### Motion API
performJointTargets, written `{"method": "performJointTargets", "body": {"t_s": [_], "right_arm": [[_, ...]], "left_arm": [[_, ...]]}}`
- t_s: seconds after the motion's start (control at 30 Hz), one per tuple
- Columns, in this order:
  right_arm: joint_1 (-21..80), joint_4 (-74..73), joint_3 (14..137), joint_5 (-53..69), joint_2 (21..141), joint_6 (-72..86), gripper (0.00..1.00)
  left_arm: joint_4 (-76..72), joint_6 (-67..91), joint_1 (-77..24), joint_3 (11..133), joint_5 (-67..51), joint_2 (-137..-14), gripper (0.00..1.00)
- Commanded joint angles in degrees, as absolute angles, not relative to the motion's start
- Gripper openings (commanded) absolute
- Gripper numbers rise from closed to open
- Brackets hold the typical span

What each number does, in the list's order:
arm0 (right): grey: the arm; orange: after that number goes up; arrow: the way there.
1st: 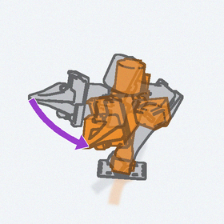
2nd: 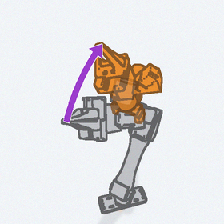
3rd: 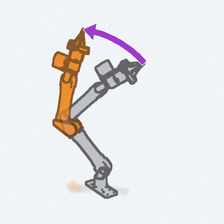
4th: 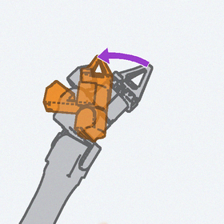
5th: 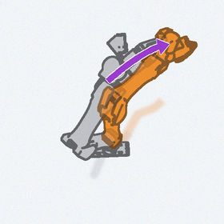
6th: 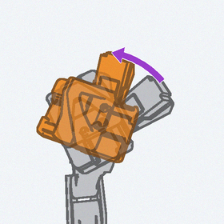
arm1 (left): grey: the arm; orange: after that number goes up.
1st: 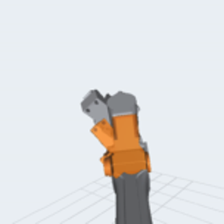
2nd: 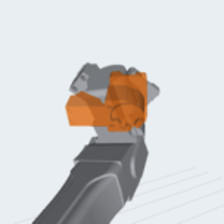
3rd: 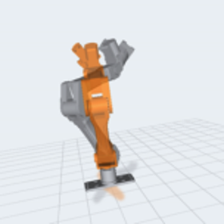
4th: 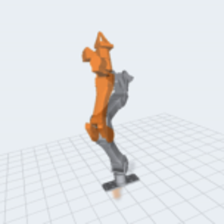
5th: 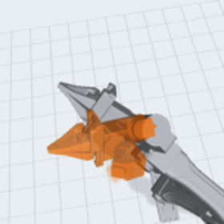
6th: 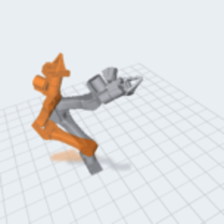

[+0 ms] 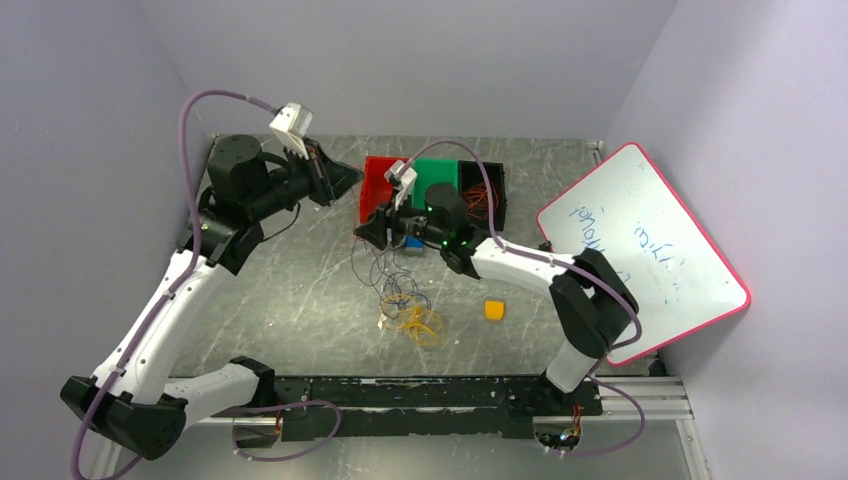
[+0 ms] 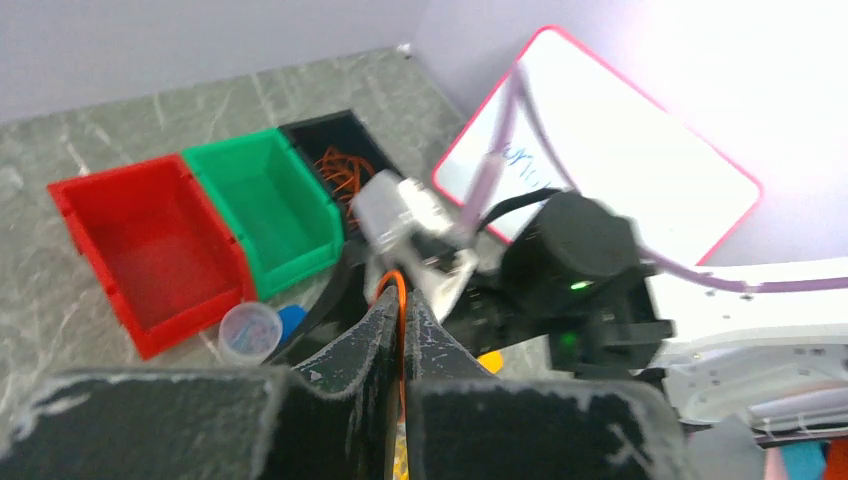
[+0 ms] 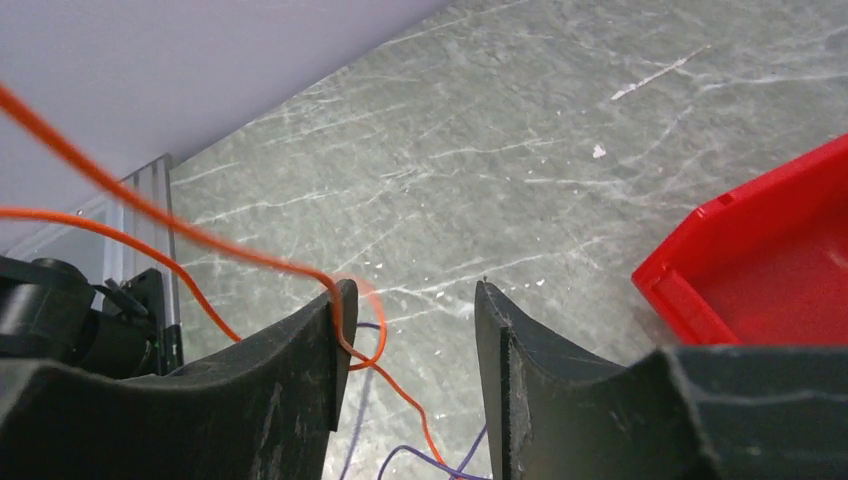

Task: Untangle the cables

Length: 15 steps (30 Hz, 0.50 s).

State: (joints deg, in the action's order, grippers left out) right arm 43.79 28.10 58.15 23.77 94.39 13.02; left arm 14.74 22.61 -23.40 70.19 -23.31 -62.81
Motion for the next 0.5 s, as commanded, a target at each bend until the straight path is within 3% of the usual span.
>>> {"method": "performJointTargets", "body": {"t_s": [0.0,0.23,0.47], "right_arm": [[44.3,32.1,61.4,25.1,98.6,13.0,0.48],[45.6,32.4,60.4,25.7,103.4,13.4,0.32],[48.3,33.6,52.6,23.7,103.5,14.3,0.31]], "left_arm": [[15.3,25.0,-23.2,77.9,-28.7,-62.9,0.07],[17.5,24.2,-23.2,87.3,-26.4,-64.6,0.07],[18.1,22.8,-23.2,93.2,-25.4,-67.5,0.07]]}}
